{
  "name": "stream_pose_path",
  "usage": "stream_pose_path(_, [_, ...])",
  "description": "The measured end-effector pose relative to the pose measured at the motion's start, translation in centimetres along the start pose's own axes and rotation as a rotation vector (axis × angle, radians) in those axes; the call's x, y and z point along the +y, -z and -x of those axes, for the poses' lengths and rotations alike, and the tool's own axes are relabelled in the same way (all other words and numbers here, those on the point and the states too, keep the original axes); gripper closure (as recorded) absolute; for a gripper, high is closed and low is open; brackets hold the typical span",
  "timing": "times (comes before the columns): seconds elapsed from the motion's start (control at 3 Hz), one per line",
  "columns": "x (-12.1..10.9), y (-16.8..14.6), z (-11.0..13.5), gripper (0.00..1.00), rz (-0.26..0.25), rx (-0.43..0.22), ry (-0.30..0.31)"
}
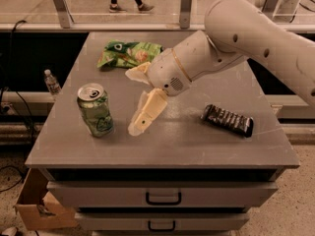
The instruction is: Pick green can
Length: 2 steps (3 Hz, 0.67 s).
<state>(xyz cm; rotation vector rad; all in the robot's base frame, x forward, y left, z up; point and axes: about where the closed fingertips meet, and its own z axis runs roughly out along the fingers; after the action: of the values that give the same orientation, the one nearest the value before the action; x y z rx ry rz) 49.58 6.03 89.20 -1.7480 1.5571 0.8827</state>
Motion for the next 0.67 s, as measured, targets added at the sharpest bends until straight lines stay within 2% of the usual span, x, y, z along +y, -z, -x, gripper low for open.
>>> stream_pose_path(0.67, [0.5, -2.8, 3.3, 0.00, 0.035, -0.091, 0.066])
